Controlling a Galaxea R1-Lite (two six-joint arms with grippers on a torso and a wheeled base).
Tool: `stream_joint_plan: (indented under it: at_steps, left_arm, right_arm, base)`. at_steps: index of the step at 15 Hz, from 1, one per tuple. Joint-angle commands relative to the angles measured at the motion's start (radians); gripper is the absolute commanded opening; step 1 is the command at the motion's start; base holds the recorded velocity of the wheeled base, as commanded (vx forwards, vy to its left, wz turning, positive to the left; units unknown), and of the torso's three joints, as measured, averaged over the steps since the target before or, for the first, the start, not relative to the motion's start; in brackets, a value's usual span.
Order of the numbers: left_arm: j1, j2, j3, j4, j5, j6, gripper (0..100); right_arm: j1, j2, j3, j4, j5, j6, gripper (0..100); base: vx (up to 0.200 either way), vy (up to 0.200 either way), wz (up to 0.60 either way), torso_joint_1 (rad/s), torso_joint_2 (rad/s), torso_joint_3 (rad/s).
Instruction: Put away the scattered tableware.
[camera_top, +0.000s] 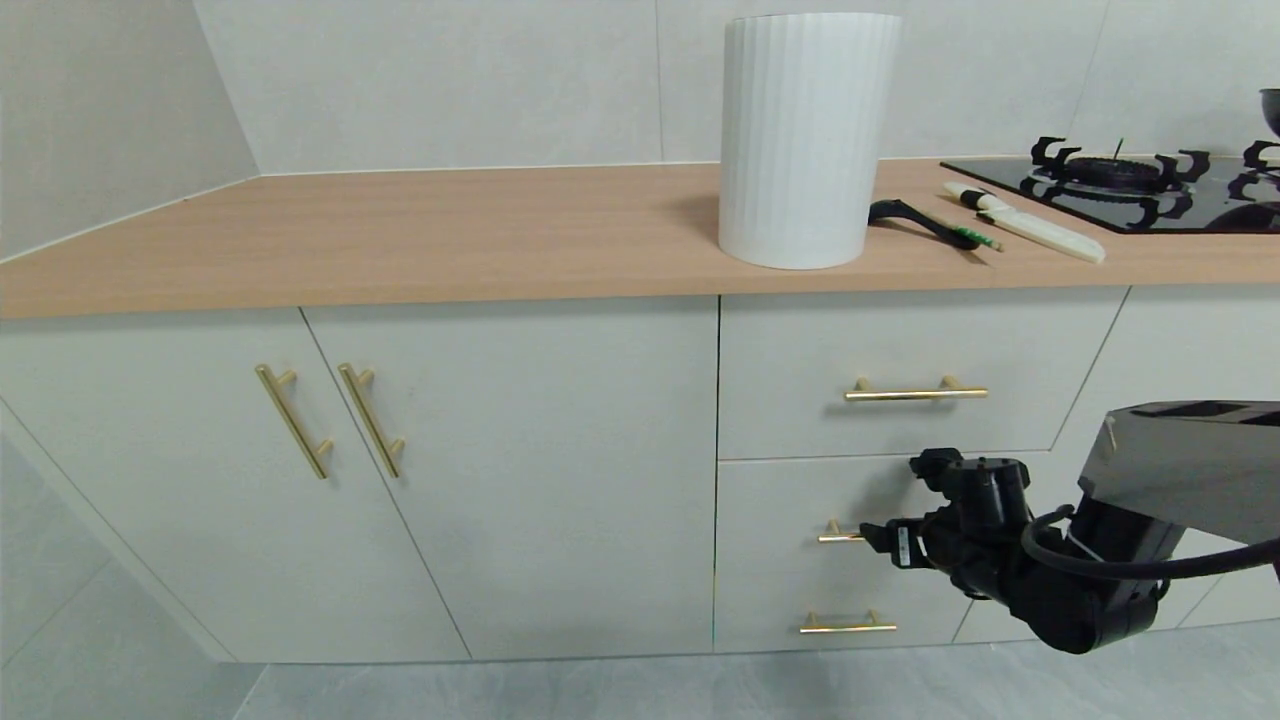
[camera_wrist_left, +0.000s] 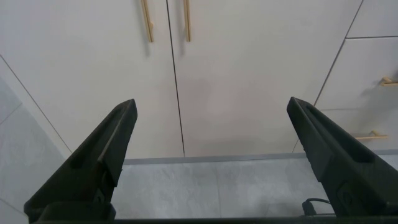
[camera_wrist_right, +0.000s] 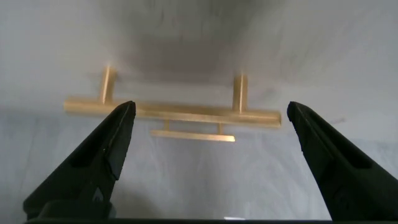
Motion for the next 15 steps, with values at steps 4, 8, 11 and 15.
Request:
stream_joint_plan:
  at_steps: [4, 8, 11, 15]
  left_arm:
    - [0.0, 0.001, 0.0, 0.0, 0.0, 0.0, 100]
    - [0.0, 0.001, 0.0, 0.0, 0.0, 0.0, 100]
    - [0.0, 0.001, 0.0, 0.0, 0.0, 0.0, 100]
    - [-0.001, 0.001, -0.002, 0.0, 0.0, 0.0, 100]
  right_arm:
    - [0.002, 0.096, -0.043, -0.11, -0.064, 0.005, 100]
    - [0.002, 0.099, -0.041, -0.119, -0.067, 0.004, 100]
    - [0.002, 0.093, -0.028, -0.111, -0.066, 0.002, 100]
    - [0.002, 0.093, -0.023, -0.11, -0.066, 0.002, 100]
  base:
    - [0.0, 0.0, 0.0, 0.0, 0.0, 0.0]
    - [0.0, 0.0, 0.0, 0.0, 0.0, 0.0]
    - [0.0, 0.0, 0.0, 0.0, 0.0, 0.0]
    - [0.0, 0.0, 0.0, 0.0, 0.0, 0.0]
